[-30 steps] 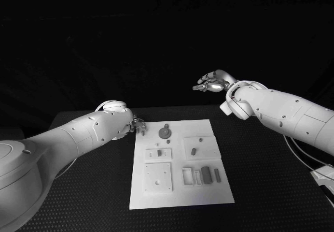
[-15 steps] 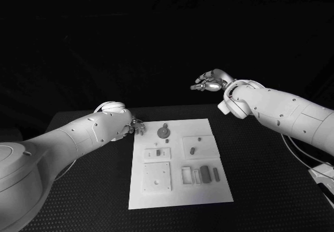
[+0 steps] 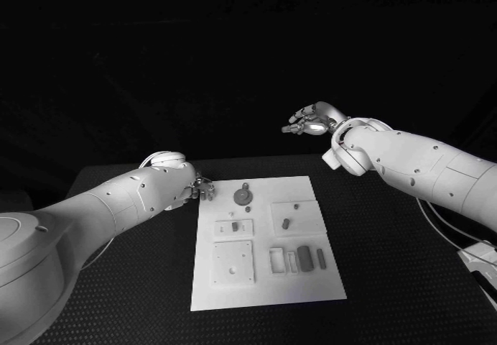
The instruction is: Assemble the parts on the task board
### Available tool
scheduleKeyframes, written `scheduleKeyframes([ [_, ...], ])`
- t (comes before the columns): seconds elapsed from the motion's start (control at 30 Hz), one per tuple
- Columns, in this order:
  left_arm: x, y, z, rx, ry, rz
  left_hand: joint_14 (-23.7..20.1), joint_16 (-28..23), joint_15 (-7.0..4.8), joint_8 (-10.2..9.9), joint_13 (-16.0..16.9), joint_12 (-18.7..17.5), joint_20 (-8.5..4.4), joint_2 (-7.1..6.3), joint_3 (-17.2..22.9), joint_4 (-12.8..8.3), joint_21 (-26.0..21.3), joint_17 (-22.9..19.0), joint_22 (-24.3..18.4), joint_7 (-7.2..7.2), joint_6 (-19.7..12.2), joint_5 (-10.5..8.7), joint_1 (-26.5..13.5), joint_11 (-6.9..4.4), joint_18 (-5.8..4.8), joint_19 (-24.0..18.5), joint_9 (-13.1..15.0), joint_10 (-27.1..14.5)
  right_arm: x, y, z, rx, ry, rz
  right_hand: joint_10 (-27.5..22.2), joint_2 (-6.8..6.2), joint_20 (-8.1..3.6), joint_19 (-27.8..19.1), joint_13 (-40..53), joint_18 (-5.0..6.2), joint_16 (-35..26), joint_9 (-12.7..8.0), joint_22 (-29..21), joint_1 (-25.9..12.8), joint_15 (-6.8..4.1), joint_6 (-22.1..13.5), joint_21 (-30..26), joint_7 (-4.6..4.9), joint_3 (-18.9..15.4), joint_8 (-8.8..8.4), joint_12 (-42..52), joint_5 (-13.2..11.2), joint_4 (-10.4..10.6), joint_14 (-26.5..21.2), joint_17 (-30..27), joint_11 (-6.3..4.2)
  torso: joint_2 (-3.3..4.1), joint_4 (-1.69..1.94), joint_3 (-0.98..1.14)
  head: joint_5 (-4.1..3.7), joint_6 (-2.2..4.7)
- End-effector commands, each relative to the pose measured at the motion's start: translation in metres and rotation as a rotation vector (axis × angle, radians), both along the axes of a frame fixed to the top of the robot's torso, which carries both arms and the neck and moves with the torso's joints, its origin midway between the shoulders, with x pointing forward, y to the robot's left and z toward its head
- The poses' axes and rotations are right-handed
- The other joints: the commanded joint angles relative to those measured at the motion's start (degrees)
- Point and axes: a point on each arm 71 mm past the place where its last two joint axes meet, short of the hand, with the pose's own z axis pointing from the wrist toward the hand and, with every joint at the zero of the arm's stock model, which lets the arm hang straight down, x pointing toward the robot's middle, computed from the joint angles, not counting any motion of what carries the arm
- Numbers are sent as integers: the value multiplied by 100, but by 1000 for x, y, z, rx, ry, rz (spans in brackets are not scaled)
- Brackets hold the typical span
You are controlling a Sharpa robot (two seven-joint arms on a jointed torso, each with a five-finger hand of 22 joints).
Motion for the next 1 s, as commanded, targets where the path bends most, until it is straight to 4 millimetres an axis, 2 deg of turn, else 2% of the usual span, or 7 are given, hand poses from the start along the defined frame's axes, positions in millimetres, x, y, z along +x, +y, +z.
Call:
scheduleKeyframes([
  [0.03,0,-3,0,-20,9,-10,11,10,-45,37,-11,27,-25,108,2,-62,31,7,128,3,29,-96,27,-43,173,33,4,14,0,2,1,1,-9,10,-10,9,-3,43,-9,-98,-27,-6,9,48,12,-43,-31,397,-3,13,-22,11,12,-17,-10,30,3,1,1,-6,-3],
  [0.13,0,-2,0,-22,8,-5,12,8,-46,37,-16,26,-28,121,6,-88,32,6,127,3,28,-184,56,-43,170,31,1,16,0,2,1,2,-9,11,-9,9,-3,43,-11,-98,-28,-6,10,48,12,-44,-32,398,-3,13,-22,11,12,-17,-11,30,6,1,2,-7,0],
  [0.47,1,-4,0,-28,8,-9,15,8,-47,37,-20,27,-32,146,25,-101,34,5,126,2,27,-222,96,-44,170,34,-4,21,0,2,1,2,-9,11,-8,9,-3,44,-16,-99,-29,-7,13,49,12,-44,-38,397,-4,15,-22,11,12,-17,-14,30,1,2,3,-11,-14],
  [0.8,1,-5,0,-44,13,-7,27,6,-43,22,-33,31,-33,399,152,-157,48,1,128,11,21,-320,394,-37,161,38,-35,41,0,3,1,2,-8,13,-6,9,-2,45,-21,-100,-30,-8,16,48,13,-45,-42,398,-5,16,-22,11,13,-17,-16,31,2,0,2,-17,-25],
  [0.83,1,-4,0,-45,13,-6,31,4,-46,17,-39,29,-34,337,333,-82,46,-1,121,2,29,-723,559,-31,166,43,-45,49,0,3,1,2,-7,13,-6,9,-3,45,-21,-100,-31,-8,17,48,13,-45,-42,398,-5,16,-22,11,13,-17,-16,31,0,1,3,-18,-27],
  [0.87,1,-4,0,-45,14,-7,43,-9,-46,6,-55,19,-22,210,720,179,33,-13,113,9,48,-1101,743,-32,153,59,-75,63,0,3,1,2,-7,13,-6,9,-3,45,-22,-100,-31,-8,17,48,13,-45,-43,398,-5,16,-22,11,13,-17,-16,31,-2,3,2,-19,-29],
  [1.0,1,-5,-1,-45,20,-12,52,-3,-41,34,-56,29,-29,262,810,147,48,-11,129,0,105,-1068,849,-44,153,65,-73,77,0,3,1,2,-7,13,-5,8,-3,45,-23,-100,-31,-8,18,49,13,-45,-45,397,-5,17,-22,11,13,-17,-17,30,-3,5,1,-21,-37],
])
